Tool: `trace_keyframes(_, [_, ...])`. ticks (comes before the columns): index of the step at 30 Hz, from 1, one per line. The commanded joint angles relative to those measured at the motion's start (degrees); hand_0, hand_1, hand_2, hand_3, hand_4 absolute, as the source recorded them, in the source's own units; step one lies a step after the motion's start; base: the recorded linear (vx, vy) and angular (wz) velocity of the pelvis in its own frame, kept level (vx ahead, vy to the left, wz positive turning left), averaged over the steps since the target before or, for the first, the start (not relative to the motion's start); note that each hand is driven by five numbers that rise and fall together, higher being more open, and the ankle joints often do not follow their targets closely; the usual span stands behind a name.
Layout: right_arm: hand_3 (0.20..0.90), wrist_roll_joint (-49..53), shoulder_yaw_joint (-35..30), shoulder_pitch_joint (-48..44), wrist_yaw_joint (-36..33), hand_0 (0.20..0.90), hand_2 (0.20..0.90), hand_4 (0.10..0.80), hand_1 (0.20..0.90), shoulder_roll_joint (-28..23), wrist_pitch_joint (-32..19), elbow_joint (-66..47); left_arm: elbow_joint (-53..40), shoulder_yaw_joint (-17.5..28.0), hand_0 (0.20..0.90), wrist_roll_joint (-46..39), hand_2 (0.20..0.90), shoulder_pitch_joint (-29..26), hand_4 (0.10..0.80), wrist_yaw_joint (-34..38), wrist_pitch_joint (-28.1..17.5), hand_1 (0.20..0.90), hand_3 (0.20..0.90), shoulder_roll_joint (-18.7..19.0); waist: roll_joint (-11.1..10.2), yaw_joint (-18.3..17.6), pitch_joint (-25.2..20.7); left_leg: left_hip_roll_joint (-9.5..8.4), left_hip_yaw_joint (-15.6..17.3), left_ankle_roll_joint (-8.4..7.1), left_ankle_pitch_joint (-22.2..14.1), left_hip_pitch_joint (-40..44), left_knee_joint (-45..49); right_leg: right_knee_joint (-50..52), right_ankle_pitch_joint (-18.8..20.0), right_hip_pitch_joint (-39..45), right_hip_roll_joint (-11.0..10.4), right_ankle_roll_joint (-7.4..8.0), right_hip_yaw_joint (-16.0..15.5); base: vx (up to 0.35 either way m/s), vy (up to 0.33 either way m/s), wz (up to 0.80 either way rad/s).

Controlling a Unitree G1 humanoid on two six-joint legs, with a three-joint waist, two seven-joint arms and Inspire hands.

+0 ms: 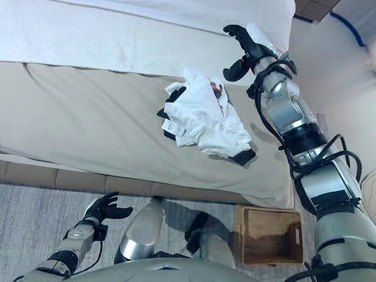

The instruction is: Pick up the clothes from the bed and place them into the basket

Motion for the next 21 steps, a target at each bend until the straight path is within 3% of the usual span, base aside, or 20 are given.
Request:
trace_keyframes(1, [0.9, -0.56, 5.33, -6.2, 3.89, 0.9, 0.9, 0.8, 0.9, -3.21, 2.54, 1.85, -1.94, -2.65, 0.9, -1.21, 0.9, -0.47, 0.8, 0.02, -1.76, 0.9, 0.9, 2.0, 1.46, 1.79, -1.0, -1.65, -1.28, 4.2, -4.04, 1.9, -1.03, 8.04, 0.48, -1.99, 0.28, -0.7, 0.84, -0.098, -0.042, 0.08])
trace_keyframes(9, [0.9, 0.03, 10.93, -13.11, 2.57, 0.9, 0.9, 0.8, 0.9, 1.19, 3.33, 14.55, -4.02, -5.17, 0.9, -2.56, 0.9, -4.1, 0.8, 1.05, -3.43, 0.9, 0.9, 2.66, 2.35, 5.33, 5.28, -2.25, -3.49, 3.75, -3.4, -6.31, 3.68, 9.68, -1.62, -6.79, 0.94, -2.1, -1.29, -0.106, -0.016, 0.13])
trace_keyframes(13, [0.9, -2.02, 12.12, -12.99, 5.67, 0.9, 0.9, 0.8, 0.9, 1.94, 7.56, 17.17, -5.35, -5.14, 0.9, -2.81, 0.9, -3.53, 0.8, 2.2, -3.66, 0.9, 0.9, 2.65, 1.97, 5.87, 5.48, -1.74, -4.05, 3.3, -4.36, -10.21, 4.77, 11.73, -3.24, -10.91, 1.66, -1.88, -1.66, -0.04, -0.011, 0.06])
trace_keyframes(21, [0.9, -3.15, 12.33, -12.76, 6.93, 0.9, 0.9, 0.8, 0.9, 5.64, 9.85, 24.88, -6.02, -6.47, 0.9, -5.4, 0.9, -3.78, 0.8, 2.13, -5.61, 0.9, 0.9, 1.85, 2.54, 5.97, 5.48, -1.41, -4.81, 2.8, -2.78, -15.86, 4.44, 12.05, -3.74, -16.41, 2.4, -2.19, -3.47, -0.077, 0.028, 0.01])
